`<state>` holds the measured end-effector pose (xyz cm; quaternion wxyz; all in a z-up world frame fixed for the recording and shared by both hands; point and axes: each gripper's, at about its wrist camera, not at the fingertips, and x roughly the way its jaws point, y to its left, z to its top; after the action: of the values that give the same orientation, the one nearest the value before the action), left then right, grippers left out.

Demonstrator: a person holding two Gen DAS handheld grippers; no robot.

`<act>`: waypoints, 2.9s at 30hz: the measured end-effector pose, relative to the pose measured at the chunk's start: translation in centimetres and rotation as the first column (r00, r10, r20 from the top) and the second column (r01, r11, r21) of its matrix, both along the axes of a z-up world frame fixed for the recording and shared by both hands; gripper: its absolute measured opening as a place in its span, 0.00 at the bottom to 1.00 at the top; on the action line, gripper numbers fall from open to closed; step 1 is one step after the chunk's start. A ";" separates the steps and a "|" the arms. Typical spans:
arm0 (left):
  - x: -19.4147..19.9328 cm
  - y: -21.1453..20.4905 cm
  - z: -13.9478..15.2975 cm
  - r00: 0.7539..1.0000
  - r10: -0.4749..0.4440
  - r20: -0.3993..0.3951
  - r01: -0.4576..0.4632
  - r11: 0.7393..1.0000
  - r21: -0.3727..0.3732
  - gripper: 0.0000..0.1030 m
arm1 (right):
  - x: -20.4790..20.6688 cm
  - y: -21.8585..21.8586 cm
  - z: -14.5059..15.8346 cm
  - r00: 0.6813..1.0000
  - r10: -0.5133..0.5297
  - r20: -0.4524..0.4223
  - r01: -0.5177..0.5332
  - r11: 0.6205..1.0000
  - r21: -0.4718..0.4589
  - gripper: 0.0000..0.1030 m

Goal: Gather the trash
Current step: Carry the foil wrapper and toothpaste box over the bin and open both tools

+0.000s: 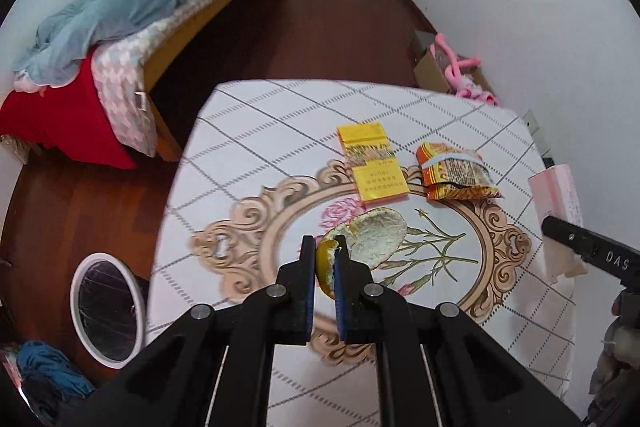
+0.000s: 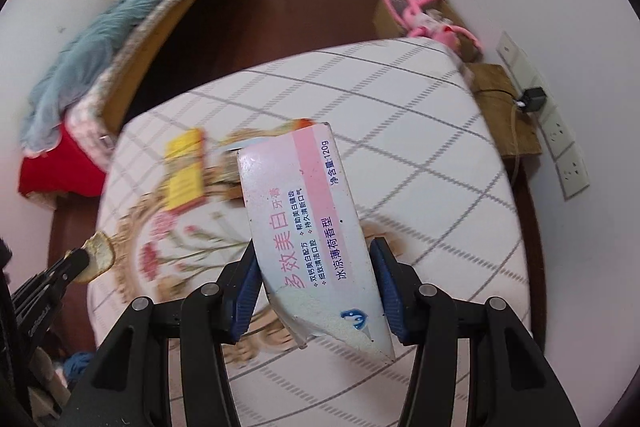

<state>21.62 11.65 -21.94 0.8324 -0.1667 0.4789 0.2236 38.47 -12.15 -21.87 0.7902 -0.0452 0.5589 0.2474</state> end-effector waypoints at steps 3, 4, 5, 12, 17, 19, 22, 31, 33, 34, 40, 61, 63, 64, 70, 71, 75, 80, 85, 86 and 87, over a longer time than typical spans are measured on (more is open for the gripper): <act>-2.5 1.0 1.9 0.999 0.023 0.033 -0.023 1.000 0.008 0.05 | -2.6 1.8 1.9 0.998 0.054 0.012 -0.055 0.998 0.043 0.53; -3.3 1.3 2.4 0.999 0.031 0.042 -0.032 0.999 0.011 0.05 | -3.4 2.4 2.3 0.998 0.068 0.014 -0.069 0.996 0.054 0.53; -4.3 1.8 3.0 0.998 0.041 0.051 -0.042 0.999 0.012 0.05 | -4.5 3.5 3.0 0.995 0.094 0.017 -0.095 0.993 0.070 0.53; -12.2 6.8 6.5 0.984 0.147 0.096 -0.152 0.987 0.048 0.05 | -11.6 11.0 6.6 0.967 0.251 0.037 -0.254 0.953 0.168 0.53; -18.1 11.7 8.3 0.962 0.249 0.115 -0.259 0.962 0.086 0.05 | -17.5 18.1 8.0 0.926 0.375 0.040 -0.373 0.899 0.228 0.53; -19.9 13.3 8.5 0.952 0.283 0.118 -0.294 0.951 0.094 0.05 | -19.9 21.2 8.1 0.906 0.422 0.039 -0.418 0.875 0.243 0.53; -23.3 16.5 8.0 0.931 0.348 0.110 -0.359 0.928 0.101 0.05 | -23.3 25.9 7.2 0.875 0.483 0.020 -0.471 0.844 0.256 0.53; -29.4 24.1 0.4 0.878 0.479 -0.004 -0.479 0.877 0.040 0.05 | -30.7 38.3 -1.7 0.799 0.593 -0.102 -0.571 0.801 0.181 0.53; -30.2 25.8 -2.5 0.866 0.499 -0.046 -0.499 0.867 0.012 0.05 | -31.9 40.6 -4.5 0.785 0.604 -0.138 -0.586 0.796 0.150 0.53; -30.4 26.4 -3.6 0.862 0.503 -0.063 -0.504 0.863 0.002 0.05 | -32.3 41.6 -5.8 0.778 0.609 -0.155 -0.594 0.793 0.134 0.53; -32.9 30.1 -10.8 0.824 0.542 -0.162 -0.560 0.822 -0.099 0.06 | -33.6 46.4 -13.6 0.751 0.612 -0.249 -0.623 0.781 0.040 0.53; -36.7 31.1 -12.2 0.740 0.635 -0.221 -0.661 0.747 -0.071 0.99 | -34.4 49.8 -18.2 0.734 0.629 -0.257 -0.665 0.743 -0.081 1.00; -37.0 30.5 -11.6 0.739 0.636 -0.222 -0.661 0.749 -0.054 0.99 | -34.5 49.0 -17.5 0.741 0.627 -0.242 -0.662 0.742 -0.104 1.00; -37.2 30.3 -11.4 0.738 0.638 -0.220 -0.661 0.749 -0.048 0.99 | -34.7 48.7 -17.1 0.743 0.627 -0.233 -0.661 0.741 -0.116 1.00; -37.9 28.5 -9.2 0.735 0.647 -0.202 -0.663 0.748 -0.016 0.99 | -35.5 46.3 -14.2 0.738 0.648 -0.191 -0.673 0.730 -0.123 1.00; -38.0 28.2 -8.7 0.736 0.648 -0.197 -0.662 0.749 -0.009 0.99 | -35.7 45.9 -13.5 0.736 0.652 -0.183 -0.675 0.729 -0.117 1.00; -38.1 26.5 -6.3 0.746 0.645 -0.169 -0.651 0.759 0.026 0.99 | -36.1 44.4 -10.9 0.736 0.661 -0.149 -0.676 0.731 -0.096 1.00; -38.4 24.3 -2.6 0.757 0.644 -0.113 -0.640 0.765 0.068 0.99 | -36.5 42.0 -6.8 0.739 0.668 -0.087 -0.673 0.738 -0.056 1.00; -38.2 21.9 0.7 0.771 0.634 -0.058 -0.627 0.772 0.105 0.99 | -36.7 39.1 -2.2 0.743 0.669 -0.024 -0.669 0.743 0.010 1.00; -38.0 21.4 1.3 0.774 0.631 -0.052 -0.623 0.774 0.115 0.99 | -36.6 38.5 -1.4 0.744 0.668 -0.016 -0.667 0.744 0.026 1.00; -37.6 20.8 2.0 0.775 0.630 -0.048 -0.620 0.773 0.133 0.99 | -36.4 37.7 -0.4 0.746 0.666 -0.007 -0.665 0.745 0.052 1.00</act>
<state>-16.02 32.49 -19.95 0.6962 -0.2602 0.4200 0.5207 2.06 25.58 -22.25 0.6440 -0.2201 0.5103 0.5258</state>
